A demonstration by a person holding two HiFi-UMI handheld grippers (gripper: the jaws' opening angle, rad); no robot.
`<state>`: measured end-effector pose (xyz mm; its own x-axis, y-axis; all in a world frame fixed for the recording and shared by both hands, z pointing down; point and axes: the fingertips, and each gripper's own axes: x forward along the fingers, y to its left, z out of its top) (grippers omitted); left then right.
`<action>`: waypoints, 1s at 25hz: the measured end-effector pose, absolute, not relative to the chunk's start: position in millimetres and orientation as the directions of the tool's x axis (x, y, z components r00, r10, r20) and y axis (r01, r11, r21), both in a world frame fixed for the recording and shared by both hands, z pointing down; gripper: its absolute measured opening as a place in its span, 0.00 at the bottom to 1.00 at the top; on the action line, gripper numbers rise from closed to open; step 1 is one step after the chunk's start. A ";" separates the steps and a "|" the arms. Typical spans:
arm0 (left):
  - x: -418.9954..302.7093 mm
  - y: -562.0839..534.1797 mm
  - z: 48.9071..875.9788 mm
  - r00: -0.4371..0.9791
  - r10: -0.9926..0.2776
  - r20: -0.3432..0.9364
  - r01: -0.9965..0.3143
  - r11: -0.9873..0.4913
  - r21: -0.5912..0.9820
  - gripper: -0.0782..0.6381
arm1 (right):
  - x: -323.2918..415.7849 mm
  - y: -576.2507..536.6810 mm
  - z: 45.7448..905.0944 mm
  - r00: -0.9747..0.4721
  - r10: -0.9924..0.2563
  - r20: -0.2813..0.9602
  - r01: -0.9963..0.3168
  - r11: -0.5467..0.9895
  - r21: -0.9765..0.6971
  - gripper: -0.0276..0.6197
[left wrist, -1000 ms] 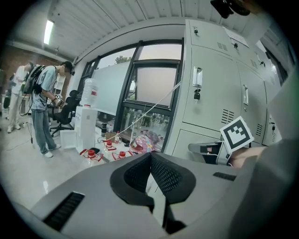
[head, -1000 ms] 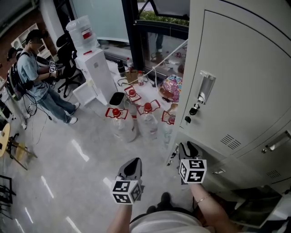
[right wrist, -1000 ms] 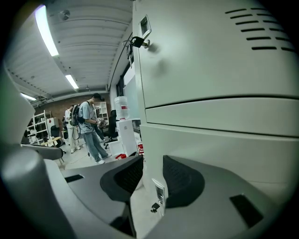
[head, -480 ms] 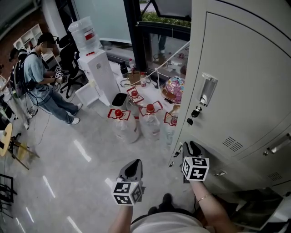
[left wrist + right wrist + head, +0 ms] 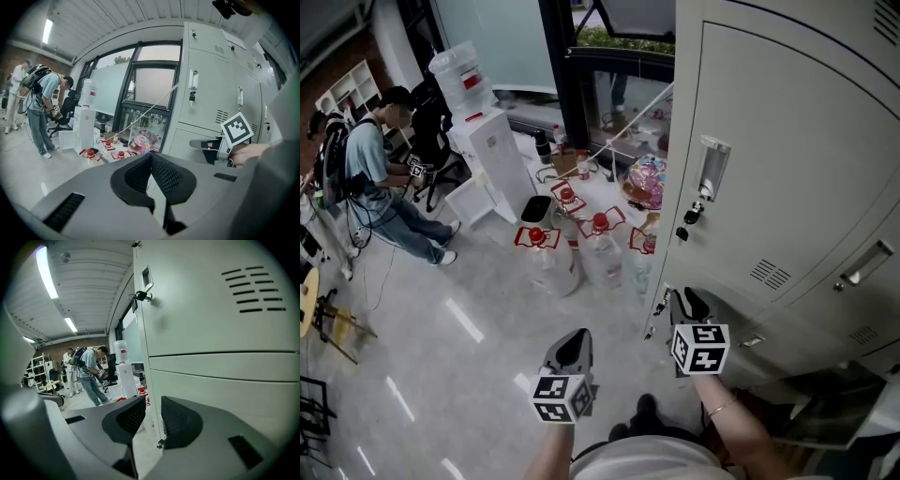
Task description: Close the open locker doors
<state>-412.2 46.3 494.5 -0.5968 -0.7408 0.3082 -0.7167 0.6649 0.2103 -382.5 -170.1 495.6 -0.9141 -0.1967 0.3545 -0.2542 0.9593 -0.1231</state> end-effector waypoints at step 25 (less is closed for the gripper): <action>-232.7 0.0 495.6 -0.157 -0.939 0.304 -0.950 0.228 0.212 0.14 | -94.3 -142.5 476.0 -0.754 -0.568 0.330 -0.635 0.758 -0.148 0.18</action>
<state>-232.7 0.0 495.6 -0.1575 -0.9395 0.3043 -0.9504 0.2279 0.2117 -94.3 -142.5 476.0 -0.7542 -0.5678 0.3297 -0.6353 0.7580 -0.1478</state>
